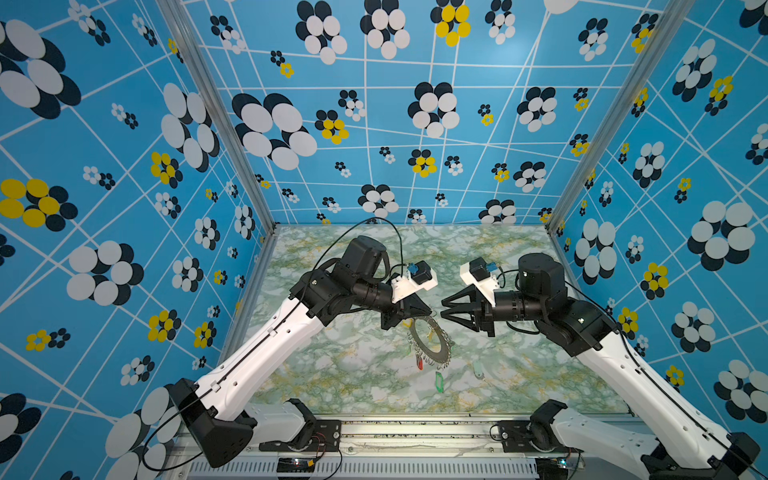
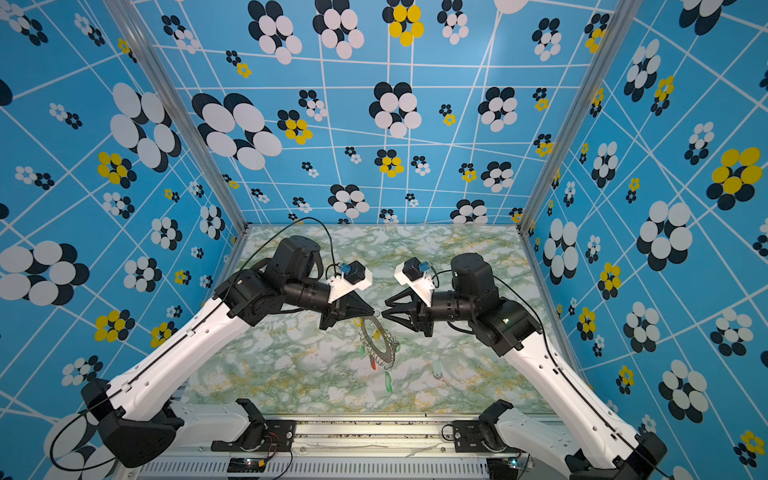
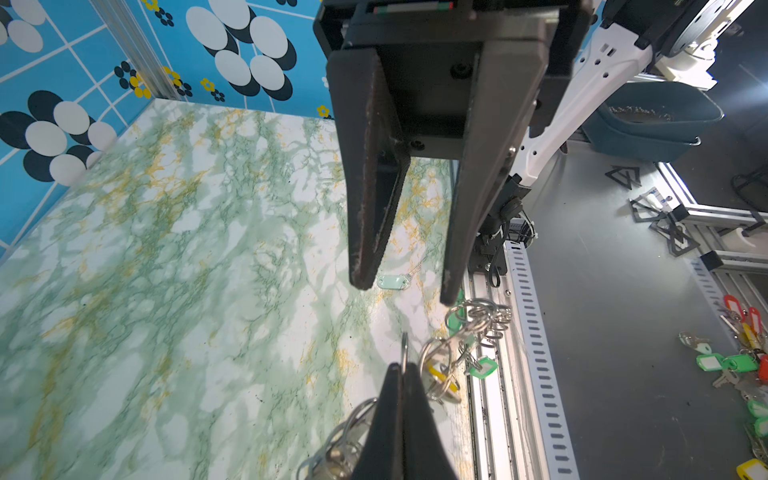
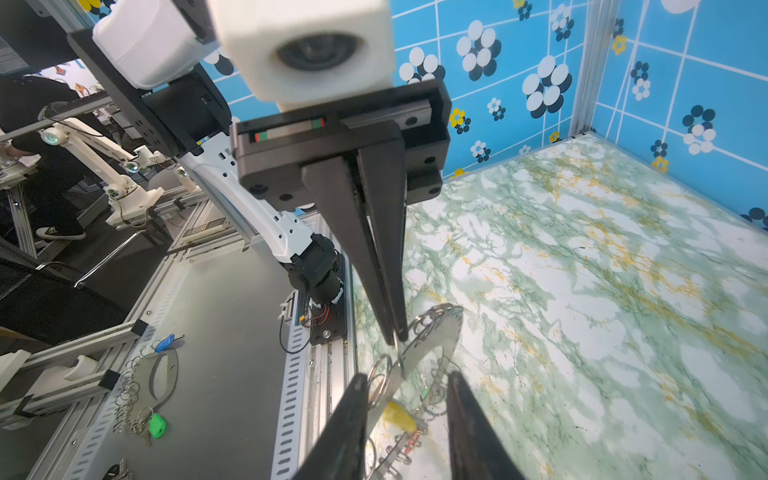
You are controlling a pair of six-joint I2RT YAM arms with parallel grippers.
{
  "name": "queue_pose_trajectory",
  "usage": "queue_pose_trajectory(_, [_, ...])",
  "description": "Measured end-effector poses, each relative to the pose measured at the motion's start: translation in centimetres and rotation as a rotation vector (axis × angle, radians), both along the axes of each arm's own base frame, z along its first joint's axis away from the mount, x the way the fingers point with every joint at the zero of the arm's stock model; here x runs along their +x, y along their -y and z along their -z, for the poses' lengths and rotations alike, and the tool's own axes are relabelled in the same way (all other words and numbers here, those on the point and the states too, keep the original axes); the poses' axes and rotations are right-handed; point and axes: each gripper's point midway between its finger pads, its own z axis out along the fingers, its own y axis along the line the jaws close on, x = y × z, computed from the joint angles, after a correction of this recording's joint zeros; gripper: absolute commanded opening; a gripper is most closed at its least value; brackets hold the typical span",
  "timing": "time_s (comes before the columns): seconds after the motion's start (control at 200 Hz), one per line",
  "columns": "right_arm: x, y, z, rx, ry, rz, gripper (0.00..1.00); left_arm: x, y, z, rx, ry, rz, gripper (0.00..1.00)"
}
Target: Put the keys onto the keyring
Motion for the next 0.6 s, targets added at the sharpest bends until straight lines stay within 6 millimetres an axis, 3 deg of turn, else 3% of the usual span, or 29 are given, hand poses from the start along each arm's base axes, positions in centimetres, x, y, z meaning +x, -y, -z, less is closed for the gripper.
queue_pose_trajectory(0.6, [-0.5, -1.1, 1.2, -0.023, -0.032, -0.058, 0.20, -0.6, 0.5, -0.1, 0.050, 0.059, 0.037, 0.00])
